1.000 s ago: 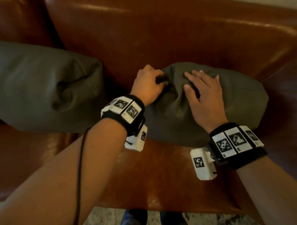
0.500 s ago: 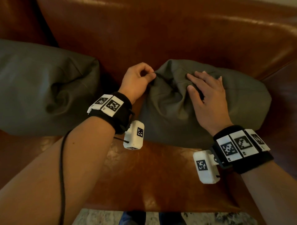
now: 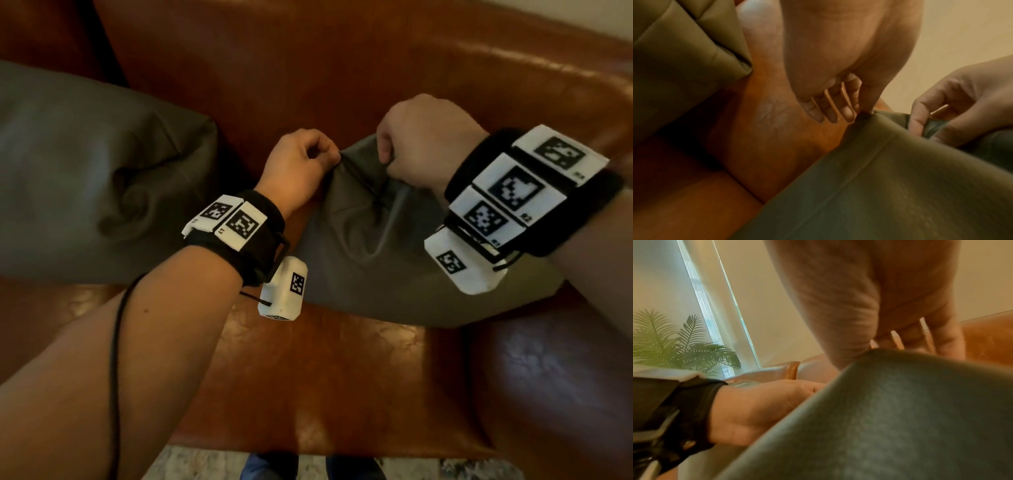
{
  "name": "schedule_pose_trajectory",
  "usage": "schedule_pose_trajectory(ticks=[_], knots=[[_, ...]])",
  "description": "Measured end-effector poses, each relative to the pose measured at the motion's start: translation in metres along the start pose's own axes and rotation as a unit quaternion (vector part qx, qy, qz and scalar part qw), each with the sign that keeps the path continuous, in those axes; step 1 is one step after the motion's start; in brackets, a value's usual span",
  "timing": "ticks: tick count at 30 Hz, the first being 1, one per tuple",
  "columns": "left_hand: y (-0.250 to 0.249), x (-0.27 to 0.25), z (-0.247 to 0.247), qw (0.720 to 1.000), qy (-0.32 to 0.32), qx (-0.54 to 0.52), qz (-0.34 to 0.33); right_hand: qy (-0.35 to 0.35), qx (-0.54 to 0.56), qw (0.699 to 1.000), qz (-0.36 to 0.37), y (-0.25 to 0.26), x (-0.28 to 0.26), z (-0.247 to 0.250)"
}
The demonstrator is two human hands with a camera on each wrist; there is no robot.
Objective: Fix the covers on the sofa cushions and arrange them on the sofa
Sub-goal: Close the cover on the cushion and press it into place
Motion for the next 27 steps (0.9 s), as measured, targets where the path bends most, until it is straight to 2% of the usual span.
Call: schedule_pose_trajectory(ticks=[4,7,10,13,20,27], knots=[[-0.002,-0.003,0.0,0.998,-0.02,0.045,-0.036,0.004,0.056,0.997,0.049,-0.018,0.001,0.001],[-0.012,-0.011,-0.004,0.986,-0.069,0.095,-0.121,-0.004,0.132,0.99,0.052,-0.031,0.001,0.0],[-0.023,-0.013,-0.012,0.966,-0.038,0.178,-0.186,-0.015,0.137,0.989,0.054,-0.037,0.003,-0.003],[-0.026,-0.007,-0.019,0.96,0.003,0.215,-0.178,-0.022,0.139,0.989,0.051,-0.038,0.005,-0.003],[-0.024,0.003,-0.031,0.963,0.018,0.225,-0.145,0.002,0.176,0.984,0.034,-0.045,0.011,-0.006],[-0.028,0.015,-0.041,0.933,0.024,0.335,-0.131,0.036,0.222,0.974,0.03,-0.044,0.013,-0.005]])
Point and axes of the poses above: each hand's wrist, its own x-axis towards the middle knuckle, its own z-axis out of the back of the hand, y = z × x, the point moved 3 cm from there along x, towards the middle knuckle, and after that the axes turned 12 degrees about y, right-handed, at the moved point
